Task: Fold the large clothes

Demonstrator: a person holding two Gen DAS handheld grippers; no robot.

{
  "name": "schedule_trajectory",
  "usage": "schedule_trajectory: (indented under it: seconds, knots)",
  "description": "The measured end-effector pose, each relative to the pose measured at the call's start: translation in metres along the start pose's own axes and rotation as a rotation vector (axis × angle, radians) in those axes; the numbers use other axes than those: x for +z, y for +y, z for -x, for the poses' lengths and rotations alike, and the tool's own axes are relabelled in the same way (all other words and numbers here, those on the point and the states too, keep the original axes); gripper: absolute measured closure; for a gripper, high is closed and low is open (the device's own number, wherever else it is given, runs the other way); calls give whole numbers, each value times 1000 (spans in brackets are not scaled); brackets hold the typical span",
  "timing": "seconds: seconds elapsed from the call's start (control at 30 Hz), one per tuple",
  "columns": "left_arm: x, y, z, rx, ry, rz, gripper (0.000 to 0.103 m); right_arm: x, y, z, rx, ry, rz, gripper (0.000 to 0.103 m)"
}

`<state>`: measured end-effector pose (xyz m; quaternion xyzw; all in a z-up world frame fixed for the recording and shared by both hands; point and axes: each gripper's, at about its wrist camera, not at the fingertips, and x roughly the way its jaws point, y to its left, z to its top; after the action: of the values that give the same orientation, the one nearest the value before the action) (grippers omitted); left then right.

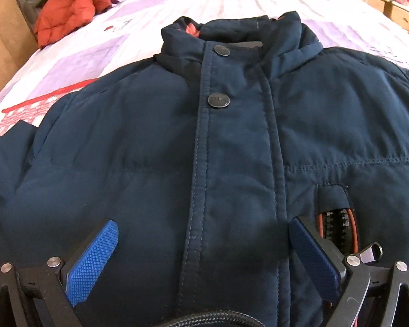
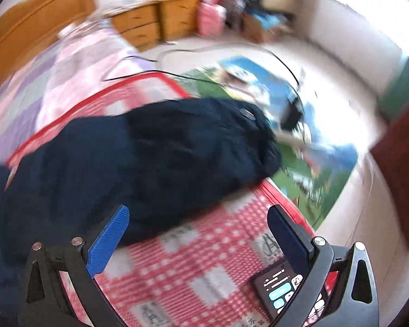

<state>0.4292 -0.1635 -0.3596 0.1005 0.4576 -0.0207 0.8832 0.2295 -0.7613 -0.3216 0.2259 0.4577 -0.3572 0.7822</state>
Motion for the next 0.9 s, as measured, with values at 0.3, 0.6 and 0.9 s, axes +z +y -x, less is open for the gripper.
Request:
schedule_trajectory:
  seconds: [0.3, 0.6, 0.9]
  knots:
    - [-5, -7, 0, 16, -15, -22, 0, -1, -14, -48, 137, 86, -261, 0]
    - [-8, -5, 1, 3, -22, -13, 0, 19, -16, -73, 230, 14, -457, 21]
    - [-7, -5, 0, 4, -20, -12, 0, 30, -18, -56, 243, -77, -428, 83]
